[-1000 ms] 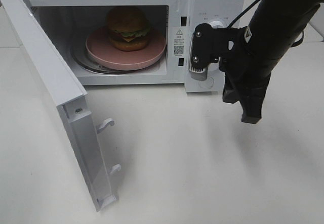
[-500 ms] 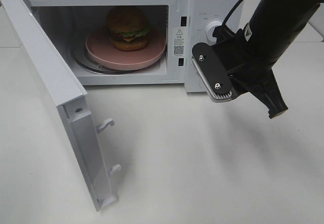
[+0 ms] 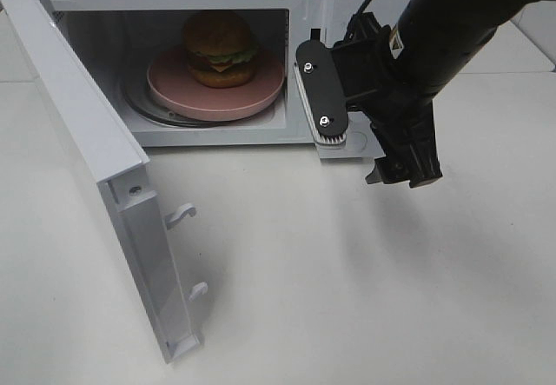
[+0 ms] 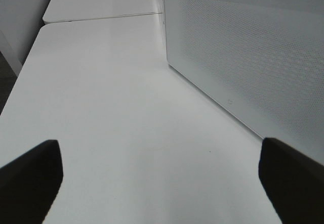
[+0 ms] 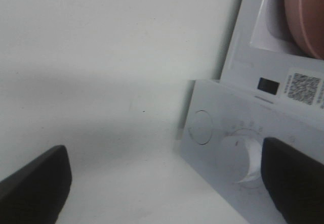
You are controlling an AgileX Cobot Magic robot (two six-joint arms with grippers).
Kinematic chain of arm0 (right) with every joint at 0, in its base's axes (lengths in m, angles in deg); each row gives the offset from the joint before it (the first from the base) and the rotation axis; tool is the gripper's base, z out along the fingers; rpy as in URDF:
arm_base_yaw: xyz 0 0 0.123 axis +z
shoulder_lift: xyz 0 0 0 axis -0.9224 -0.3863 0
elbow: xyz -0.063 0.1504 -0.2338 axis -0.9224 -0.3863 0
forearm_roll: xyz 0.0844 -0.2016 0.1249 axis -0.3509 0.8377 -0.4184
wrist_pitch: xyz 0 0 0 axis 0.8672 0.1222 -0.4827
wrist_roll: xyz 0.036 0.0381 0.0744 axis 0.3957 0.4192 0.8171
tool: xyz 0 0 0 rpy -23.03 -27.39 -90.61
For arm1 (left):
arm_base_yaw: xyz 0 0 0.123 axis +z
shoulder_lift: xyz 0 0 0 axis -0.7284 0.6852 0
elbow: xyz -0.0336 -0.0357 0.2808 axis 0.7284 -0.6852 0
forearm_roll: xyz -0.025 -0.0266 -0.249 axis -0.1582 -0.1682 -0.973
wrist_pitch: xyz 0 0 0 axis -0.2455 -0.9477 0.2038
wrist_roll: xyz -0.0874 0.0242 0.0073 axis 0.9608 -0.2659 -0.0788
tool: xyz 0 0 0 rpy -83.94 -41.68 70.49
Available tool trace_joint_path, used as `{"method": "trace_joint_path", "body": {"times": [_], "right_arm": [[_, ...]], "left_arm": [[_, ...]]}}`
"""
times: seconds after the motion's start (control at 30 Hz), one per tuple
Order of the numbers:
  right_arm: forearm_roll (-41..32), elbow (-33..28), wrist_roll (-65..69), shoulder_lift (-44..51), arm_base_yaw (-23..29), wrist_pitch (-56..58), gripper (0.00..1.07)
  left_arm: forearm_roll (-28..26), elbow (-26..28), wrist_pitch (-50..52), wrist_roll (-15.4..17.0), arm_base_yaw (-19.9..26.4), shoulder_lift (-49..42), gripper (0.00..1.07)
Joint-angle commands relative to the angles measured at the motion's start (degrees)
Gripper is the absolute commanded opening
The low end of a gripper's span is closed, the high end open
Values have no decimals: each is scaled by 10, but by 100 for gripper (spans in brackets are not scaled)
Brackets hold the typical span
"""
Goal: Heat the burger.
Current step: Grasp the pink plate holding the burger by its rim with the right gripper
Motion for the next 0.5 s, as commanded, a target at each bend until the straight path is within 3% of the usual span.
{"method": "trace_joint_path", "body": {"times": [0.03, 0.23, 0.5], "right_arm": [[30, 4, 13, 5, 10, -30, 99], [61, 14, 33, -10, 21, -65, 99], [70, 73, 36, -68, 24, -89, 97]], "left_arm": [[-1, -2, 0, 2, 3, -10, 98], [-1, -2, 0, 2, 3, -10, 98], [-1, -2, 0, 2, 3, -10, 98]]}}
